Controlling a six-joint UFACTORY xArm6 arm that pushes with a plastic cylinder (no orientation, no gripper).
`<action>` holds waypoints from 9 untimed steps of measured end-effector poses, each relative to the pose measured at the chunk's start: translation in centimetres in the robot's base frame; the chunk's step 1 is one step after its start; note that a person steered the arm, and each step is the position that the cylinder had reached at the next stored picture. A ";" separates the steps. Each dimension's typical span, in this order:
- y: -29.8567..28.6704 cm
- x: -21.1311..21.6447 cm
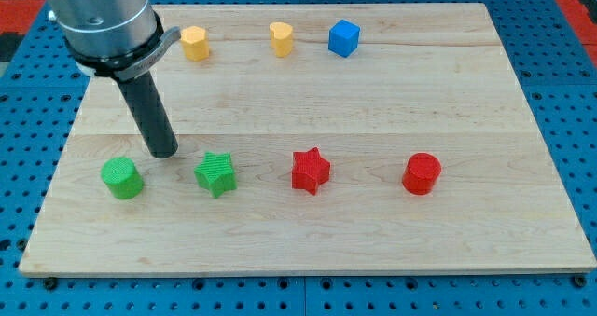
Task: Move the arm to the right center
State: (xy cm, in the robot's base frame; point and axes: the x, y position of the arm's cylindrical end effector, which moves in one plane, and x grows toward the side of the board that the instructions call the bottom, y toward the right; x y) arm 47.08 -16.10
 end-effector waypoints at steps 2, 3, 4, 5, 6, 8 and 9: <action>-0.1 4.4; -2.8 5.9; -5.2 5.9; 1.5 9.1; 9.1 10.3; 35.2 11.7; 40.7 11.7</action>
